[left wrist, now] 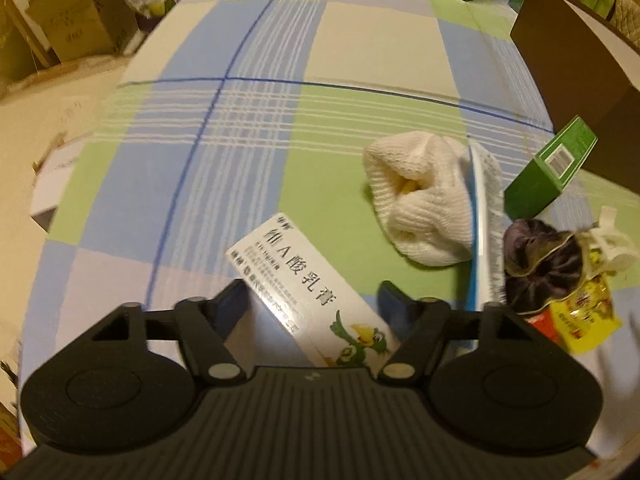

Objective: Organize objects
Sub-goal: 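Move left tool to white medicine box while right tool approaches yellow snack packet, then close left tool on white medicine box while right tool grasps yellow snack packet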

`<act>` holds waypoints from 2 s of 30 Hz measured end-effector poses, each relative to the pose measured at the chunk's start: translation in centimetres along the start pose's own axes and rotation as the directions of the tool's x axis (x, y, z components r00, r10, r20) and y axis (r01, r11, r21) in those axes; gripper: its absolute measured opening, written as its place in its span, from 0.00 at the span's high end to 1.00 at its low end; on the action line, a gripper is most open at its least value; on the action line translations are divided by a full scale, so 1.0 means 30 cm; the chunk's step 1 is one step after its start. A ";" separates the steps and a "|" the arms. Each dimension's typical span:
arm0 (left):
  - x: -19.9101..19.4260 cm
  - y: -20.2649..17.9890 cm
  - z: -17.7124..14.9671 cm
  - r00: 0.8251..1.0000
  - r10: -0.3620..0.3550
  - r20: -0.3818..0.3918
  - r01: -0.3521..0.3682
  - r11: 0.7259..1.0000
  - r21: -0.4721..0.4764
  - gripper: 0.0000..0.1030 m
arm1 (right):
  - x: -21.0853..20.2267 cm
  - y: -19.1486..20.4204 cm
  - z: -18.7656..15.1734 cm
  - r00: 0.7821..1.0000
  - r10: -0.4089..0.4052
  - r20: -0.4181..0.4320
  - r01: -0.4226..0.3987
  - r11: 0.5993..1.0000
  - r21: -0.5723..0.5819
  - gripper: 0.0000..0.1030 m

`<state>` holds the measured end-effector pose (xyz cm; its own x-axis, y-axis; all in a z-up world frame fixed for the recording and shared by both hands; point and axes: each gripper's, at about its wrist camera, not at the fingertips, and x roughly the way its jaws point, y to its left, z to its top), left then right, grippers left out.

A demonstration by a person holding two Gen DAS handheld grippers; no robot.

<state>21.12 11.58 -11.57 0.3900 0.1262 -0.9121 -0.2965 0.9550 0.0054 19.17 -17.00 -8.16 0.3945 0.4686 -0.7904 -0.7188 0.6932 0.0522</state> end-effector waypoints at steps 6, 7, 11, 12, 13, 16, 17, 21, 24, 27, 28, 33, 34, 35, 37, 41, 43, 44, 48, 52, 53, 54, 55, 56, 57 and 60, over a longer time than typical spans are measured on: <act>-0.022 0.054 -0.025 1.000 0.021 0.012 -0.021 1.000 -0.019 0.53 | 0.093 0.116 -0.076 0.999 -0.037 -0.008 0.031 0.921 -0.387 0.40; -0.026 0.063 -0.030 1.000 0.024 0.011 -0.023 0.999 -0.028 0.53 | 0.111 0.127 -0.088 0.999 -0.045 -0.008 0.037 0.902 -0.430 0.40; -0.035 0.088 -0.042 0.999 0.038 0.006 -0.038 0.998 -0.053 0.53 | 0.170 0.155 -0.126 0.997 -0.068 0.030 0.073 0.821 -0.566 0.40; -0.037 0.090 -0.044 0.999 0.040 0.005 -0.040 0.998 -0.058 0.53 | 0.182 0.160 -0.133 0.997 -0.068 0.045 0.082 0.805 -0.588 0.40; -0.038 0.094 -0.045 0.999 0.042 0.005 -0.042 0.997 -0.061 0.53 | 0.194 0.162 -0.134 0.996 -0.069 0.058 0.090 0.793 -0.602 0.40; -0.037 0.095 -0.050 0.999 0.048 0.009 -0.047 0.997 -0.065 0.52 | 0.220 0.161 -0.131 0.994 -0.046 0.099 0.097 0.786 -0.611 0.43; -0.038 0.093 -0.051 0.999 0.050 0.009 -0.050 0.997 -0.065 0.52 | 0.230 0.161 -0.126 0.994 -0.035 0.105 0.092 0.787 -0.609 0.49; -0.035 0.094 -0.049 0.999 0.052 0.007 -0.051 0.996 -0.070 0.52 | 0.264 0.163 -0.097 0.994 -0.019 0.109 0.078 0.813 -0.576 0.61; -0.034 0.091 -0.047 0.999 0.053 0.005 -0.052 0.996 -0.068 0.52 | 0.261 0.155 -0.071 0.992 -0.042 0.119 0.100 0.838 -0.536 0.76; -0.034 0.093 -0.044 0.999 0.052 0.000 -0.051 0.996 -0.069 0.52 | 0.230 0.139 -0.039 0.991 -0.025 0.128 0.086 0.868 -0.490 0.82; -0.034 0.094 -0.043 0.999 0.051 -0.001 -0.051 0.996 -0.067 0.52 | 0.218 0.127 -0.019 0.992 -0.016 0.123 0.071 0.886 -0.459 0.83; -0.030 0.093 -0.034 0.999 0.047 -0.005 -0.047 0.997 -0.069 0.51 | 0.138 0.051 0.070 0.993 0.039 0.114 -0.009 0.968 -0.250 0.96; -0.028 0.091 -0.032 0.999 0.046 -0.005 -0.046 0.997 -0.068 0.50 | 0.123 0.034 0.087 0.992 0.047 0.117 -0.021 0.977 -0.212 1.00; -0.026 0.091 -0.029 0.999 0.046 -0.005 -0.047 0.997 -0.067 0.49 | 0.108 0.018 0.098 0.992 0.053 0.118 -0.032 0.985 -0.171 1.00; -0.020 0.087 -0.022 0.999 0.046 -0.003 -0.046 0.997 -0.062 0.48 | 0.085 -0.018 0.118 0.992 0.059 0.114 -0.048 0.995 -0.090 1.00; -0.014 0.074 -0.008 0.999 0.050 -0.014 -0.050 0.998 -0.039 0.48 | 0.059 -0.089 0.136 0.993 0.074 0.095 -0.079 0.996 0.051 1.00; -0.014 0.070 -0.004 0.999 0.044 -0.019 -0.044 0.998 -0.034 0.54 | 0.045 -0.112 0.133 0.993 0.082 0.088 -0.091 0.990 0.109 1.00; -0.015 0.066 -0.005 0.999 0.040 -0.020 -0.041 0.999 -0.031 0.56 | 0.037 -0.121 0.128 0.993 0.083 0.086 -0.093 0.987 0.131 1.00; -0.021 0.056 -0.014 0.999 0.032 -0.026 -0.033 0.999 -0.024 0.65 | 0.019 -0.157 0.114 0.994 0.084 0.074 -0.097 0.978 0.186 1.00; -0.030 0.042 -0.031 0.999 0.032 -0.026 -0.032 0.999 -0.007 0.66 | 0.016 -0.182 0.105 0.995 0.076 0.071 -0.090 0.975 0.204 1.00; -0.031 0.041 -0.033 0.999 0.032 -0.026 -0.032 0.999 -0.004 0.66 | 0.017 -0.185 0.104 0.994 0.078 0.070 -0.091 0.974 0.209 1.00; -0.031 0.041 -0.031 0.999 0.028 -0.031 -0.028 1.000 -0.009 0.66 | 0.021 -0.185 0.103 0.994 0.079 0.070 -0.092 0.973 0.212 1.00; -0.031 0.044 -0.028 0.999 0.021 -0.037 -0.022 1.000 -0.017 0.67 | 0.022 -0.186 0.104 0.994 0.081 0.069 -0.094 0.973 0.211 1.00; -0.032 0.046 -0.026 0.999 0.015 -0.043 -0.016 1.000 -0.023 0.67 | 0.023 -0.183 0.106 0.994 0.083 0.068 -0.096 0.973 0.208 1.00; -0.032 0.044 -0.027 0.999 0.014 -0.046 -0.015 1.000 -0.023 0.67 | 0.024 -0.181 0.107 0.994 0.086 0.068 -0.098 0.974 0.206 1.00; -0.036 0.037 -0.033 0.999 0.015 -0.049 -0.016 1.000 -0.019 0.67 | 0.028 -0.177 0.114 0.994 0.090 0.067 -0.102 0.974 0.200 1.00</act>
<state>19.50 12.23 -10.97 0.3427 0.1270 -0.9308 -0.3188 0.9477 0.0120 25.26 -18.41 -7.02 0.3654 0.5646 -0.7401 -0.6258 0.7376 0.2536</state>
